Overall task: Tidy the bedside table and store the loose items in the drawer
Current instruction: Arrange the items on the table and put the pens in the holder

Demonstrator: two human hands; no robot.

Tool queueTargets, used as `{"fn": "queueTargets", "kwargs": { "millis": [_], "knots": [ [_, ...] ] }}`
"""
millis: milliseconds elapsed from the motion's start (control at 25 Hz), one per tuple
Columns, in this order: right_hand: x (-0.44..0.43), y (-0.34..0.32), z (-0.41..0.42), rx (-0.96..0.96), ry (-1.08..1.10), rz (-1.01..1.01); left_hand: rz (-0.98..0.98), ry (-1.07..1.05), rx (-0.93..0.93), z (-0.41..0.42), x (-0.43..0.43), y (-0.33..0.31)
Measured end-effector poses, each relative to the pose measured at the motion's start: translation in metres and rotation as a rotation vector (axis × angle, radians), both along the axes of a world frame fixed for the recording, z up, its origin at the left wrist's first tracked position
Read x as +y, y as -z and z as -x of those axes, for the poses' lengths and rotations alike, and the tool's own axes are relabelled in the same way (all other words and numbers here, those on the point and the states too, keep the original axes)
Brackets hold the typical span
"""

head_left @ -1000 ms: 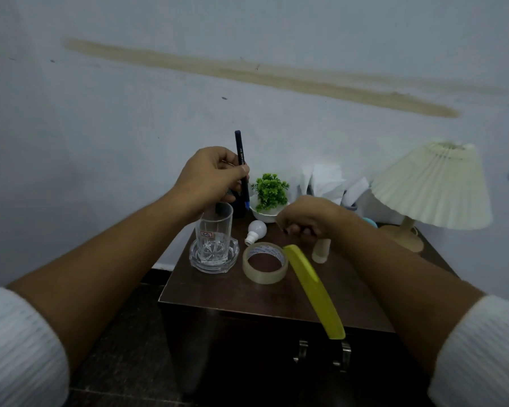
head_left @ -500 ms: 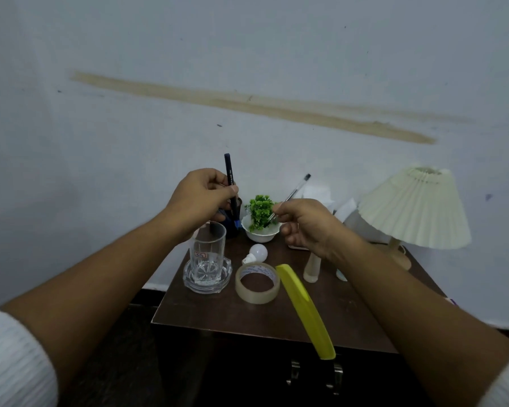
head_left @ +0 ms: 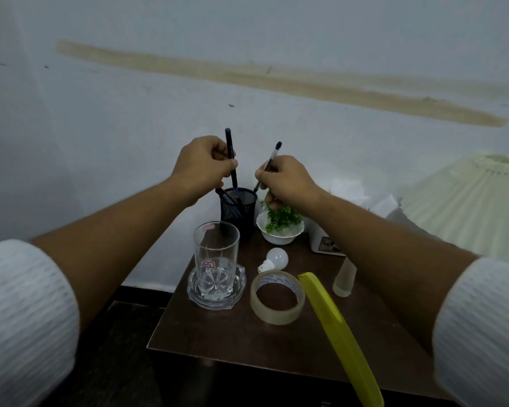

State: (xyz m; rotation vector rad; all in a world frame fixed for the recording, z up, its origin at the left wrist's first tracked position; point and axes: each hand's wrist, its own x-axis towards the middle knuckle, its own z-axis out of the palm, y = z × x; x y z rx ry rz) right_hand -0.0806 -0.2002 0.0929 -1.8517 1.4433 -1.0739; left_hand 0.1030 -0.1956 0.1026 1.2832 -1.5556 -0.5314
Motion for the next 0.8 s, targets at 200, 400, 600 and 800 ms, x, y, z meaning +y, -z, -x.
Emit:
{"fn": "queueTargets", "kwargs": {
  "millis": [200, 400, 600, 800],
  "knots": [
    [-0.034, 0.014, -0.011, 0.070, 0.019, -0.065, -0.015, -0.021, -0.050, 0.002, -0.035, 0.014],
    [-0.037, 0.018, -0.012, 0.026, 0.062, -0.078, -0.015, -0.035, -0.061, -0.001, -0.042, 0.030],
    [-0.019, 0.010, -0.007, -0.024, 0.051, -0.074, 0.022, -0.062, -0.067, -0.011, -0.023, 0.023],
    [0.023, 0.005, 0.002, 0.045, 0.037, -0.086, 0.020, -0.022, -0.048, -0.019, 0.024, 0.002]
  ]
}}
